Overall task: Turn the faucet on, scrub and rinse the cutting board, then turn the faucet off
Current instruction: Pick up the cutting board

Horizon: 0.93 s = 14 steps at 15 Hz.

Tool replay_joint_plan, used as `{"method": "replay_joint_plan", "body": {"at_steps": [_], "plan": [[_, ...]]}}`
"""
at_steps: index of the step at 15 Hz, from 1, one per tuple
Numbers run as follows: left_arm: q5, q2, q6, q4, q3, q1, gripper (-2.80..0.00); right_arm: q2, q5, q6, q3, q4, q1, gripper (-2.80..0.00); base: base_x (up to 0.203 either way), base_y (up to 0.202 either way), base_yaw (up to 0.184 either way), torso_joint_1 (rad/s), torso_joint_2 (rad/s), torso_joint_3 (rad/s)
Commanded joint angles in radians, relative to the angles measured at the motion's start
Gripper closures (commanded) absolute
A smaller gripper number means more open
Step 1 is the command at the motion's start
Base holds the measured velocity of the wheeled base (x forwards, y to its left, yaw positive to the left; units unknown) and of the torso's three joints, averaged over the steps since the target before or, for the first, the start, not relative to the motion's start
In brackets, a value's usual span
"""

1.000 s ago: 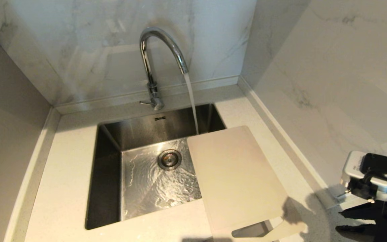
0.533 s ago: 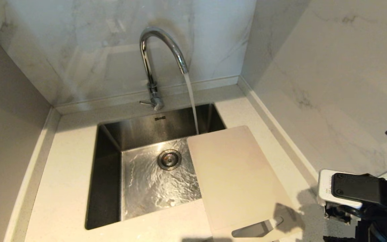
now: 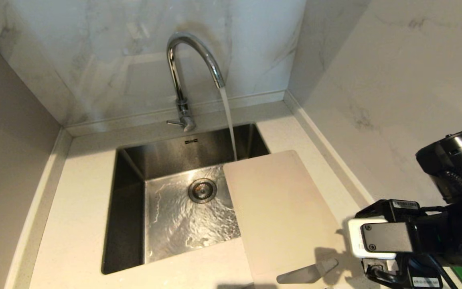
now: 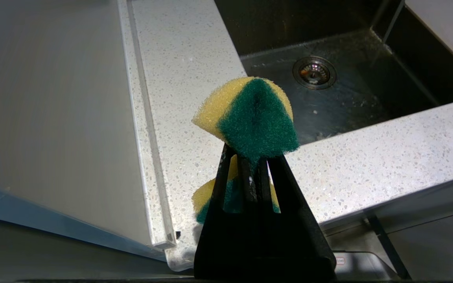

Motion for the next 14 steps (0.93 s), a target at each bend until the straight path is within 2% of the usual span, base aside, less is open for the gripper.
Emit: {"method": "replay_joint_plan", "body": {"at_steps": [1, 3, 5, 7, 11, 14], "plan": [[0.001, 0.001, 0.000, -0.001, 0.002, 0.000, 0.00, 0.053, 0.002, -0.139, -0.005, 0.004, 0.000, -2.80, 0.000, 0.000, 0.000, 0.000, 0.00, 0.000], [0.001, 0.001, 0.000, -0.001, 0.002, 0.000, 0.00, 0.094, 0.033, -0.219, -0.008, 0.004, 0.001, -2.80, 0.000, 0.000, 0.000, 0.000, 0.00, 0.000], [0.001, 0.001, 0.000, -0.001, 0.002, 0.000, 0.00, 0.132, 0.089, -0.242, -0.010, 0.004, 0.001, -2.80, 0.000, 0.000, 0.000, 0.000, 0.00, 0.000], [0.001, 0.001, 0.000, -0.001, 0.002, 0.000, 0.00, 0.153, 0.094, -0.272, -0.003, 0.006, 0.001, -2.80, 0.000, 0.000, 0.000, 0.000, 0.00, 0.000], [0.001, 0.001, 0.000, -0.001, 0.002, 0.000, 0.00, 0.178, 0.096, -0.275, 0.012, 0.012, 0.001, -2.80, 0.000, 0.000, 0.000, 0.000, 0.00, 0.000], [0.001, 0.001, -0.002, -0.001, 0.002, 0.000, 0.00, 0.193, 0.138, -0.277, 0.059, 0.010, 0.006, -2.80, 0.000, 0.000, 0.000, 0.000, 0.00, 0.000]]}}
